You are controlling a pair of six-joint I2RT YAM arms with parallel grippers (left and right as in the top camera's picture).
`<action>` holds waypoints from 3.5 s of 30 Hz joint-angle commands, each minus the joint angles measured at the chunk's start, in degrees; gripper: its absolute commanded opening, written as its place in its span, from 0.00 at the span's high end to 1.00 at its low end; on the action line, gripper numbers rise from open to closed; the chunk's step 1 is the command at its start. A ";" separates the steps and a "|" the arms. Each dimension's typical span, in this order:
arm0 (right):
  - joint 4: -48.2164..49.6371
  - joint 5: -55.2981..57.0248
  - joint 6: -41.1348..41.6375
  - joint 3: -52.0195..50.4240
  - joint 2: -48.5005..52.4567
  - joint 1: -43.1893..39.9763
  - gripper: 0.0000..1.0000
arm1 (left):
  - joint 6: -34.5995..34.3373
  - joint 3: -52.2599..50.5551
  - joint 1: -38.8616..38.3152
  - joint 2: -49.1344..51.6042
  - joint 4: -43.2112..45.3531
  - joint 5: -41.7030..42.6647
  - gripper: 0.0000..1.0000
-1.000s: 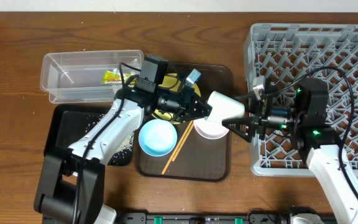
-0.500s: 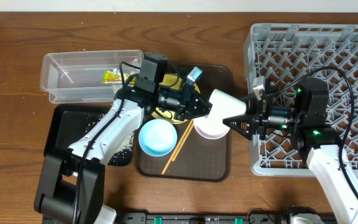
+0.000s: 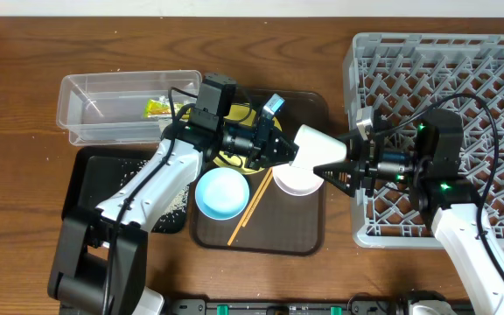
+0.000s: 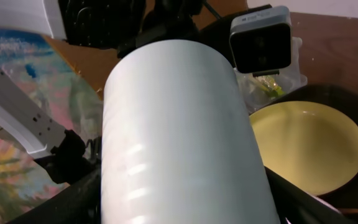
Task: Sort waste into correct bins and load items into the dishwasher rack
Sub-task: 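Hand the white cup from the left gripper to the right gripper, then place the white cup into the dish rack with the right gripper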
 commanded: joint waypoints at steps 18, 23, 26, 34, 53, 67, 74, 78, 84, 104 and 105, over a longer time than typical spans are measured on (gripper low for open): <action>1.81 -0.44 -0.28 -0.15 0.07 -0.35 0.41 | 0.11 0.72 0.04 -0.17 0.26 0.81 0.94; 1.38 1.09 1.57 -0.15 0.07 -0.35 0.51 | 4.28 0.72 0.04 -0.17 0.26 0.42 0.86; -0.02 6.58 5.46 -0.15 0.07 -0.35 0.60 | 5.62 0.72 0.26 -0.17 -0.15 -2.62 0.78; -2.29 15.37 8.96 -0.09 -0.28 -0.35 0.72 | 14.60 0.72 3.39 -0.24 -9.70 -19.15 0.64; -42.29 61.18 11.04 21.05 -6.84 -0.70 0.76 | 27.87 0.74 9.86 -19.32 -38.69 -61.18 0.60; -66.20 76.37 9.81 33.94 1.05 -19.50 0.75 | 27.85 0.74 9.86 -23.08 -41.18 -65.72 0.60; -68.96 79.03 9.55 33.94 8.74 -26.91 0.72 | 27.85 0.74 9.86 -23.08 -41.20 -65.72 0.60; -69.26 78.99 9.57 33.94 12.74 -28.48 0.71 | 27.85 0.74 9.86 -23.08 -41.20 -65.72 0.60; -69.13 77.31 9.57 33.07 17.77 -28.59 0.67 | 27.85 0.74 9.86 -23.08 -41.20 -65.72 0.60; -67.84 70.58 9.81 32.57 23.39 -28.48 0.02 | 27.87 0.72 9.86 -23.08 -42.73 -67.08 0.50; -67.82 69.64 9.79 32.74 23.17 -28.41 0.03 | 27.87 0.72 9.86 -23.08 -43.04 -67.25 0.49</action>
